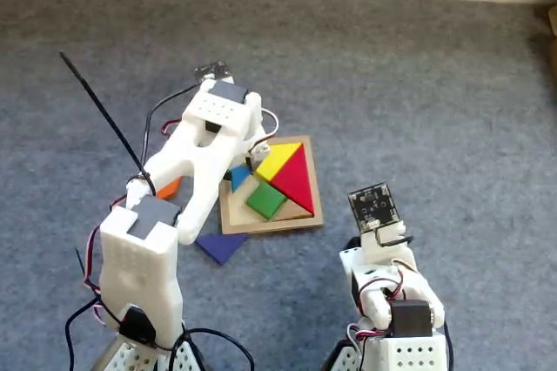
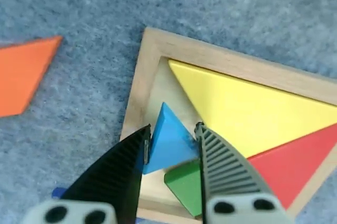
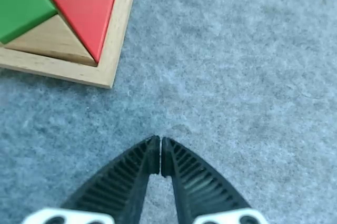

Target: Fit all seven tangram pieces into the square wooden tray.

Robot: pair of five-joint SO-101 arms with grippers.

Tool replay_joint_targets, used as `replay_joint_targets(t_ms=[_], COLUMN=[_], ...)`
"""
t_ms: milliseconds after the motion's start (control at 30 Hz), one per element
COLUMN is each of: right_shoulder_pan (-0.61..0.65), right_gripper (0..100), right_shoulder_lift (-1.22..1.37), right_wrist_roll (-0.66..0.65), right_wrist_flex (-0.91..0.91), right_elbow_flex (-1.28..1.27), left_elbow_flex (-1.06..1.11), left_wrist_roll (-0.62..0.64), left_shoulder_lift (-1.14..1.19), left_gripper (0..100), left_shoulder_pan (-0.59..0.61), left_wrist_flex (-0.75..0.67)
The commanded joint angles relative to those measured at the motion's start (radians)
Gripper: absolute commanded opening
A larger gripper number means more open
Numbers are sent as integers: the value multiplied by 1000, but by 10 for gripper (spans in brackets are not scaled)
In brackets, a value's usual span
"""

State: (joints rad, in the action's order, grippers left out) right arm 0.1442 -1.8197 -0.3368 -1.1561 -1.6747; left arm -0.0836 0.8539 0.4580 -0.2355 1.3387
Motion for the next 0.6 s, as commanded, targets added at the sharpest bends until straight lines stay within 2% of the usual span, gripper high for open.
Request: replay_joint_targets(t_ms=[0, 267, 567], right_shoulder_pan=[-12, -12, -12], right_gripper=[24, 24, 24], right_shoulder_lift=[-18, -18, -18], right_wrist_roll=[-2, -2, -2], right_wrist_flex=[19, 19, 19], right_elbow_flex=[-113, -113, -113], left_elbow_flex=[-5, -7, -7], left_wrist_roll=[11, 37, 44], left_shoulder_lift=[-59, -68, -70], left_gripper=[18, 223, 235], left_shoulder_pan=[-16, -18, -74], left_wrist_flex=[-5, 26, 57])
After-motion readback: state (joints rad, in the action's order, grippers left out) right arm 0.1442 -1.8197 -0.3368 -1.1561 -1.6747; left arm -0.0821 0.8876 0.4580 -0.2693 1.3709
